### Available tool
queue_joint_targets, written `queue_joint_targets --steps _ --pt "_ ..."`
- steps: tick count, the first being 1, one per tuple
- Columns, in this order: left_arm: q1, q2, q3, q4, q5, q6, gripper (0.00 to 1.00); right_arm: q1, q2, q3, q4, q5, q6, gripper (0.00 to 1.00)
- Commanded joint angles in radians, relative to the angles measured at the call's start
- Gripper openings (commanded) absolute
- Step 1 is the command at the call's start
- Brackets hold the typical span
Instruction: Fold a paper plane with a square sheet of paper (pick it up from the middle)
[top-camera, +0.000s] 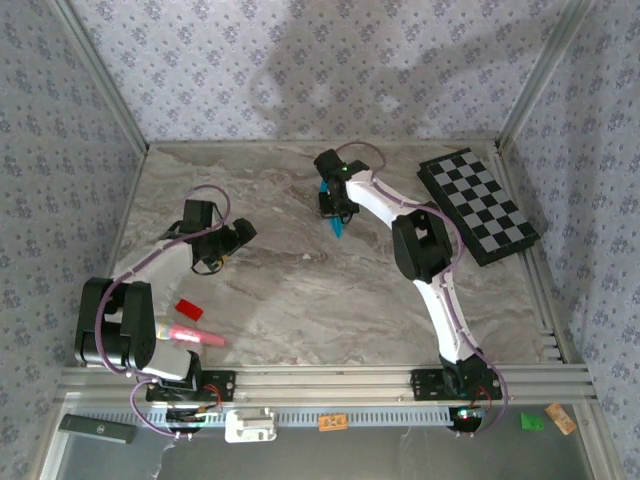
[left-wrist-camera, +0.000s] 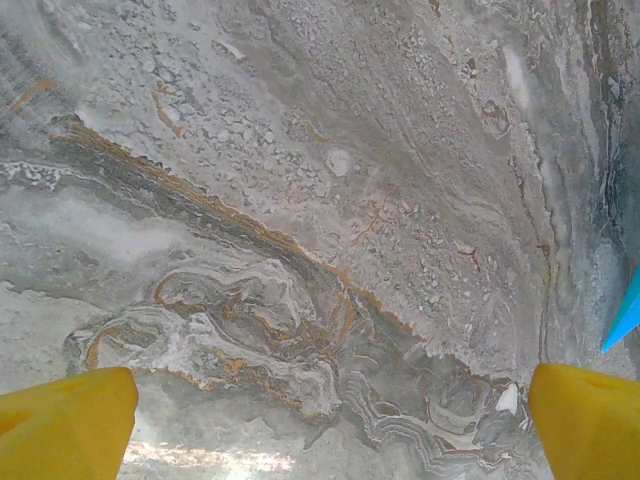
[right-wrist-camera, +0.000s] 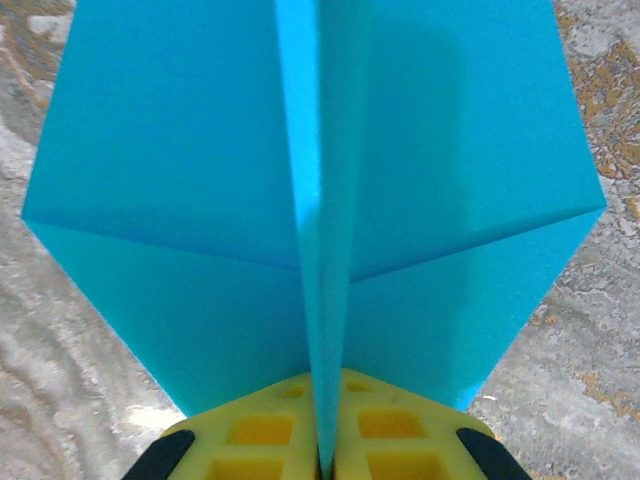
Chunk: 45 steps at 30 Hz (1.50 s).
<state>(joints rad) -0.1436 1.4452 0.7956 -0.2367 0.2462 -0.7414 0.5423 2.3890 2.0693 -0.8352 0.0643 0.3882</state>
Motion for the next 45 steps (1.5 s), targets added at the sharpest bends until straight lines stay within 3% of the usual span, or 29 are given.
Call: queue_joint_targets --steps 1,18,30,37,45 --pt "0.008 -0.013 0.026 -0.008 0.01 0.012 1.0 -0.009 0.027 0.04 -0.041 -0.001 -0.032 0.11" --pt "0.007 -0.013 0.021 0.008 0.018 0.004 1.0 -0.016 0.065 0.036 -0.044 -0.004 0.002 0.28" --pt "0.008 -0.012 0.015 0.008 0.016 0.008 1.0 -0.018 0.069 -0.021 -0.021 0.019 0.047 0.47" --pt "0.007 -0.014 0.015 0.007 0.014 0.007 1.0 -0.021 0.072 -0.024 -0.01 0.032 0.06 0.5" --pt "0.006 -0.028 0.025 -0.003 0.015 0.009 1.0 -0.02 0.013 0.011 -0.015 0.058 0.06 0.44"
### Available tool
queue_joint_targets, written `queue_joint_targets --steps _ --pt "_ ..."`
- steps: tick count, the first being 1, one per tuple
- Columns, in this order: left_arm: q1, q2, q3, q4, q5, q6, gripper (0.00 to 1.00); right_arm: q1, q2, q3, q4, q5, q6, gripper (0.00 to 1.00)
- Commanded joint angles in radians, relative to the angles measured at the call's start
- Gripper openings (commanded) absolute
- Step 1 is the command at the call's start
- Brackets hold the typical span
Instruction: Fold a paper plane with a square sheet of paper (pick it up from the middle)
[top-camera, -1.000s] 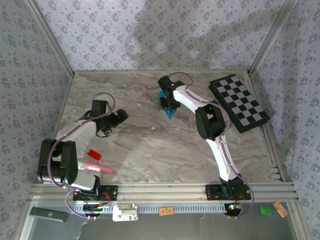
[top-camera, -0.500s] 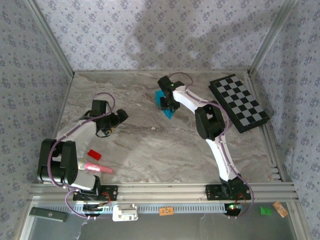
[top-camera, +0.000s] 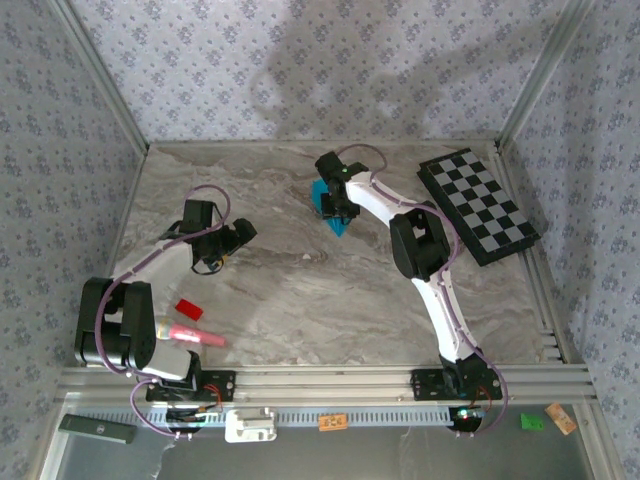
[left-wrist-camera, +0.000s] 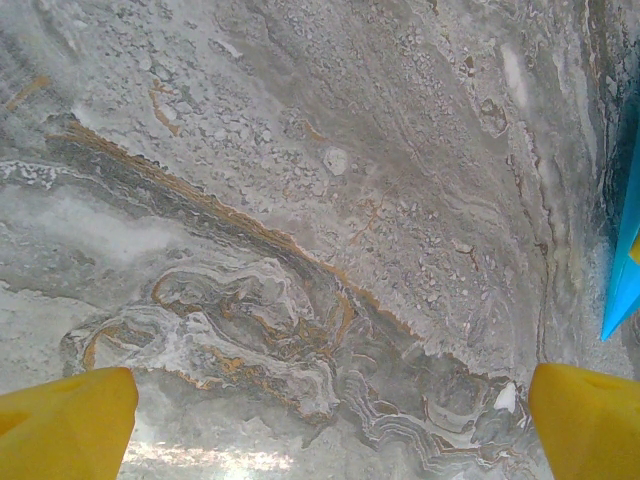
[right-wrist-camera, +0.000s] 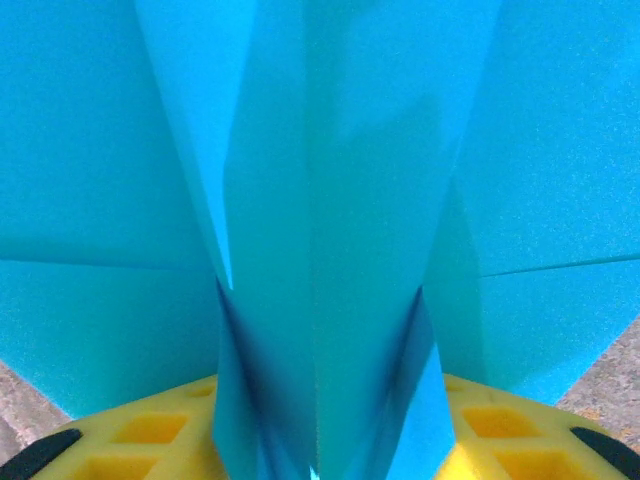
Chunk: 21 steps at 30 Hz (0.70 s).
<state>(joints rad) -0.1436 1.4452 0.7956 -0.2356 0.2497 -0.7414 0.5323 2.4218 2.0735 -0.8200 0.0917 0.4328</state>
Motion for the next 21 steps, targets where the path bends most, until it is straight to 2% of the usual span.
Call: queue_joint_targets --steps 1,6,14,21 --pt "0.006 -0.029 0.025 -0.004 0.011 0.009 1.0 -0.01 -0.028 0.009 -0.029 0.031 0.014 0.42" --pt "0.007 -0.029 0.025 -0.004 0.012 0.009 1.0 -0.01 -0.047 0.033 -0.047 0.036 0.009 0.39" --pt "0.007 -0.044 0.04 -0.024 0.001 0.016 1.0 -0.005 -0.097 0.034 -0.055 0.044 0.033 0.47" --pt "0.009 -0.076 0.101 -0.085 -0.062 0.048 1.0 0.003 -0.226 -0.005 -0.035 0.093 0.047 0.54"
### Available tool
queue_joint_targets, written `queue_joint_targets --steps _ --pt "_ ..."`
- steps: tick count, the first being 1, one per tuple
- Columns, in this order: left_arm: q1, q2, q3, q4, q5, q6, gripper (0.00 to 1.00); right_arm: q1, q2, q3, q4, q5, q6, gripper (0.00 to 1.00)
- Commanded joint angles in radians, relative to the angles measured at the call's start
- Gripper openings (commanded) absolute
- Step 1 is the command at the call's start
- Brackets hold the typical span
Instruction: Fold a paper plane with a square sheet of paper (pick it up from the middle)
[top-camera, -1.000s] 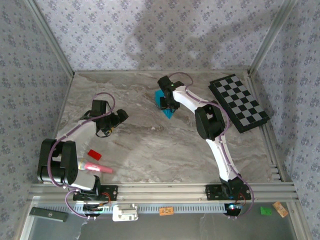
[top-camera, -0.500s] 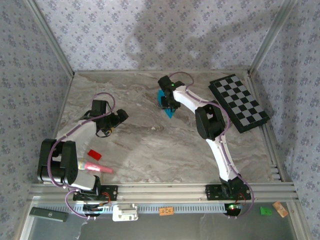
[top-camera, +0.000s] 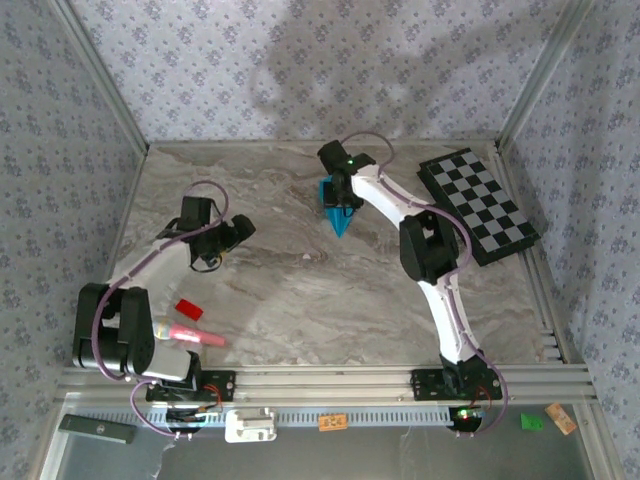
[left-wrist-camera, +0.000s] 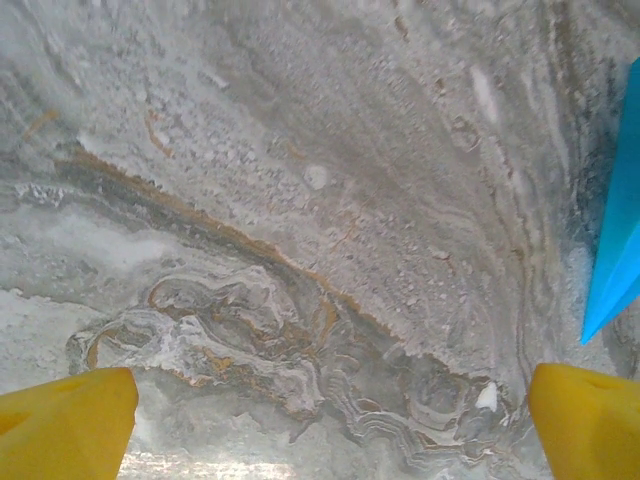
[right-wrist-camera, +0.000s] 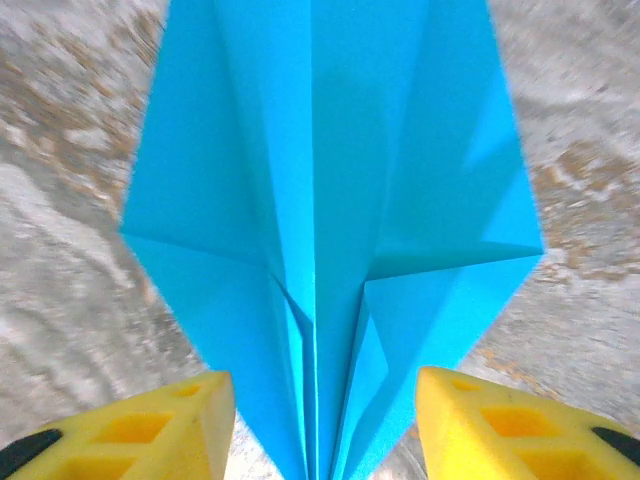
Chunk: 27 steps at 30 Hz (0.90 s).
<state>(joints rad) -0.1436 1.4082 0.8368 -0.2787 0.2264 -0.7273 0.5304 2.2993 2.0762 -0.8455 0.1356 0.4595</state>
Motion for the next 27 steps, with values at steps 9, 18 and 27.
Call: queue_joint_targets --steps 9,18,27 --pt "0.025 -0.167 0.118 -0.068 -0.293 0.118 1.0 -0.002 -0.5 -0.381 0.255 0.196 -0.04 0.76" --pt "0.044 -0.398 -0.153 0.29 -0.657 0.251 1.0 -0.084 -0.922 -1.037 0.698 0.512 -0.165 1.0" --pt "0.097 -0.398 -0.394 0.577 -0.784 0.469 1.0 -0.322 -1.048 -1.432 0.943 0.567 -0.207 1.0"
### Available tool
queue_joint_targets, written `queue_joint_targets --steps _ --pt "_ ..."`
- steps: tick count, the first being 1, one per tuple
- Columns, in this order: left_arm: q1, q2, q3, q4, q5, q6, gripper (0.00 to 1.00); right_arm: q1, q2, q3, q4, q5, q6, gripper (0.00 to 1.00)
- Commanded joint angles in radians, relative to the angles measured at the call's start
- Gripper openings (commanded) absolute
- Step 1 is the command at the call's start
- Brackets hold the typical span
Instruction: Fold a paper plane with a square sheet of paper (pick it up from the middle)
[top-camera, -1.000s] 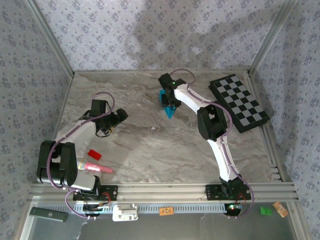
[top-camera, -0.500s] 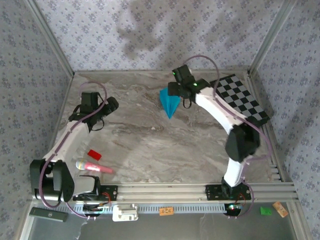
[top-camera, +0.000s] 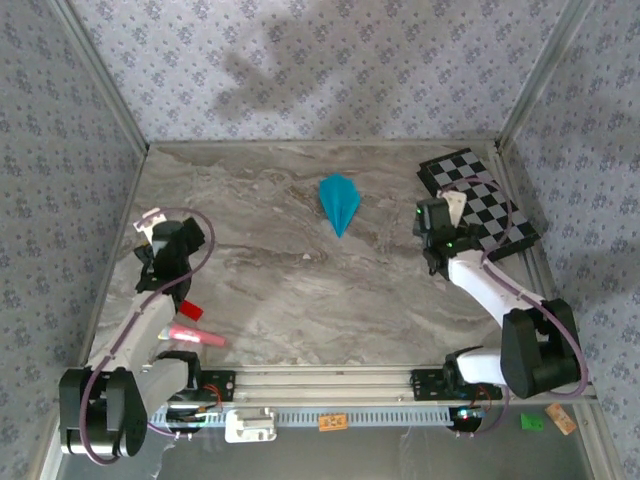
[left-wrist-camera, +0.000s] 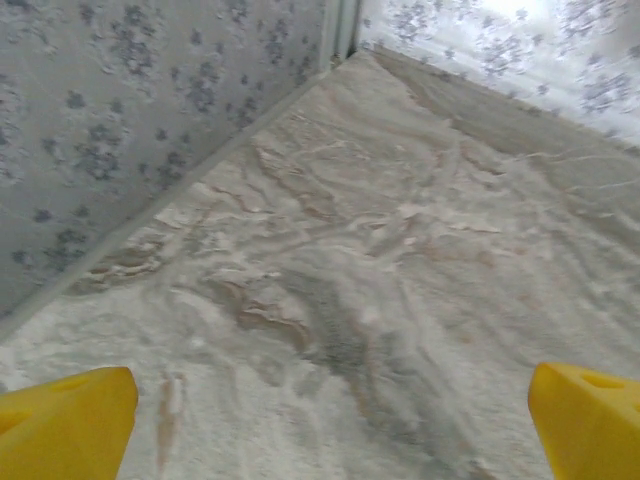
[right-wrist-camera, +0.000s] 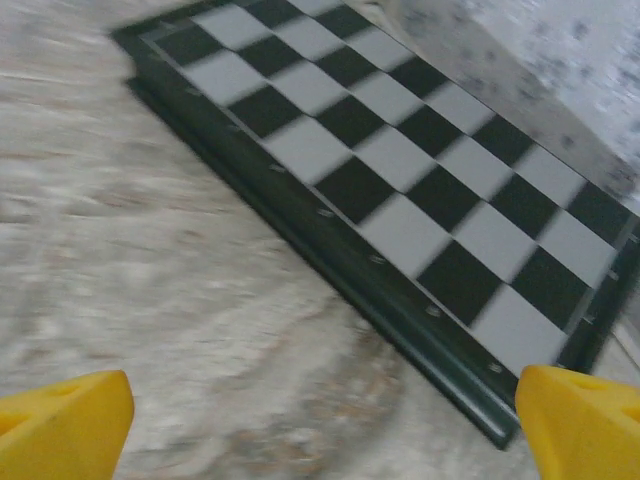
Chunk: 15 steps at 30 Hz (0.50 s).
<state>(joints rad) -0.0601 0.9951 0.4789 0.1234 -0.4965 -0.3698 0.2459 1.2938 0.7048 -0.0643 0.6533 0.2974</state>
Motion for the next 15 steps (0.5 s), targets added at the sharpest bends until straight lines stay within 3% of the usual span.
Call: queue_joint_targets --steps 1,7,15 --pt "0.022 0.029 -0.053 0.21 -0.038 0.133 1.0 -0.062 -0.04 -0.097 0.215 0.029 -0.062 1.0" --pt "0.086 0.148 -0.093 0.347 0.162 0.201 1.0 -0.129 -0.005 -0.272 0.573 -0.156 -0.226 1.0" --pt "0.146 0.354 -0.105 0.605 0.5 0.273 1.0 -0.196 0.105 -0.33 0.815 -0.487 -0.372 1.0"
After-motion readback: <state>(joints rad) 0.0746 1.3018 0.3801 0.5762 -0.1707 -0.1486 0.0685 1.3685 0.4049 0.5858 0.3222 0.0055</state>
